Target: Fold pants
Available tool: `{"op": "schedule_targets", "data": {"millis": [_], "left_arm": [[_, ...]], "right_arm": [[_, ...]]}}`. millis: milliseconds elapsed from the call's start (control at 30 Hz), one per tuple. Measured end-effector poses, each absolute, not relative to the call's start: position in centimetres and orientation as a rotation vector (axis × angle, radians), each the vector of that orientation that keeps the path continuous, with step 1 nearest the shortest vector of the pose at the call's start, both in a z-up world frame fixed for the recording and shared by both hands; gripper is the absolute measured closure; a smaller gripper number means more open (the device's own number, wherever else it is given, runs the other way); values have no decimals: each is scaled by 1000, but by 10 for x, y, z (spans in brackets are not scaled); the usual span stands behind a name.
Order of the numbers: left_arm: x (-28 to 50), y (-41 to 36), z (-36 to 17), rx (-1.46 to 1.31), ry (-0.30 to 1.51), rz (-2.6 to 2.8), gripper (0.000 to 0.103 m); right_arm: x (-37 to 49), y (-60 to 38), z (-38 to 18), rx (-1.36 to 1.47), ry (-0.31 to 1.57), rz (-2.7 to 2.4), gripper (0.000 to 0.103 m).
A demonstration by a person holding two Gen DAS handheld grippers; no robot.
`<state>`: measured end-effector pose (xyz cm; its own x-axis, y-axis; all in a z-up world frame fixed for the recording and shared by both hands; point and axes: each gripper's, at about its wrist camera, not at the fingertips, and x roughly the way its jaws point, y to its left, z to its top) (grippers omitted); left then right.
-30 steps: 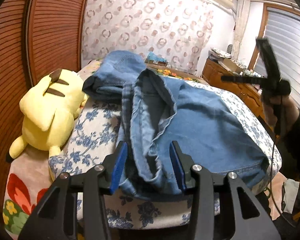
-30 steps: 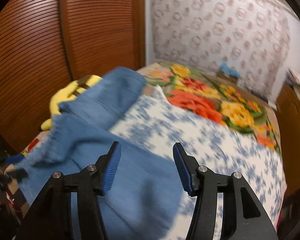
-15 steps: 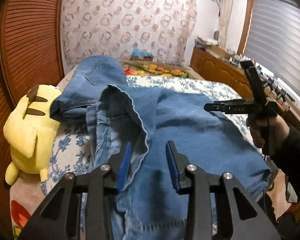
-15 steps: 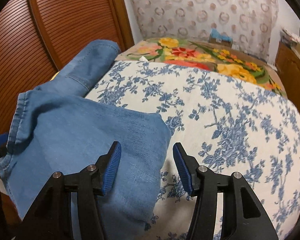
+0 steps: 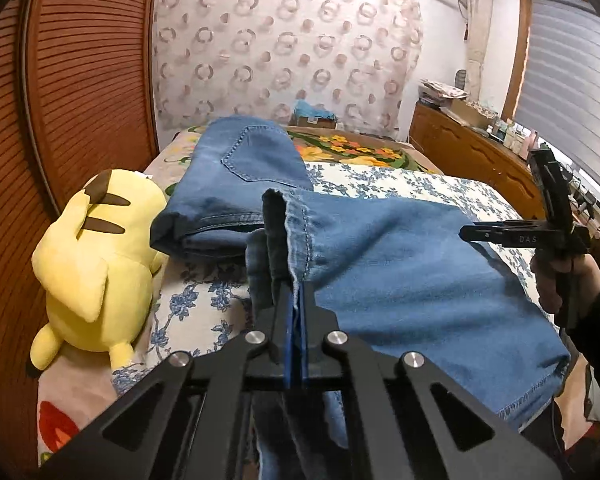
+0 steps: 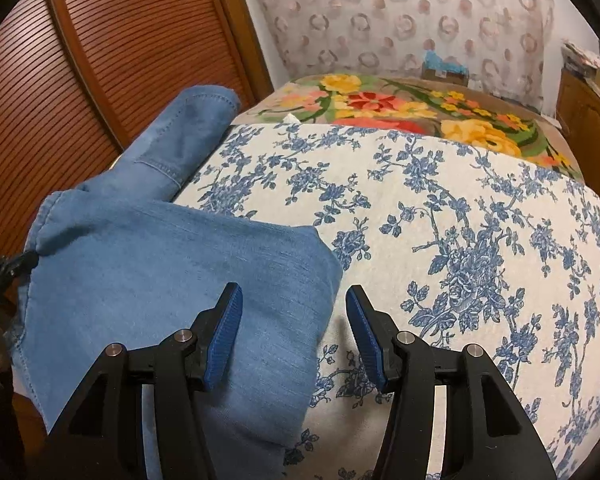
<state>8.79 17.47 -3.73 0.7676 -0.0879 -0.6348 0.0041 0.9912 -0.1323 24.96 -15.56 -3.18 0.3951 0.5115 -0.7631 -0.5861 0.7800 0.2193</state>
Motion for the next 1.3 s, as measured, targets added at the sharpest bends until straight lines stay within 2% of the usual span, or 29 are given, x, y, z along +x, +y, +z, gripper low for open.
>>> {"op": "schedule_targets", "data": {"millis": [400,433,467,533,567,633,800,900,967,1033,1100,1167,1300], "left_arm": [[90,172,-52,-135,721,-49,103],[91,171,-52,-136,723,-49,103],[91,170,-53,-137,726,-50,103],[91,171,-53,-137,724,-50,103],[91,171,-53,-136,723,-49,103],[90,170,-52,-137,713,-51,103],[90,170,-42,-148,699,-49,102],[90,164,-36,-139,693,-63,93],[91,157,-33,-125,687,-79,79],[91,150,-29,-109,672,-85,77],[91,145,-24,-102,658,-93,75],[94,139,-20,-106,646,-117,67],[100,120,-12,-101,622,-157,66]], "right_arm": [[255,-146,-52,-36,995,746,45],[255,-146,-52,-28,997,750,48],[254,-147,-52,-16,1001,767,66],[252,-146,-49,-5,1011,805,87],[247,-145,-44,-18,990,811,93],[238,-143,-28,-46,929,814,96],[211,-150,44,-31,751,828,97],[195,-148,81,-68,660,816,97],[193,-150,99,-72,639,810,98],[194,-157,115,-95,609,778,98],[201,-169,124,-104,599,734,98],[214,-185,127,-114,612,679,98],[251,-228,112,-143,676,524,97]]}}
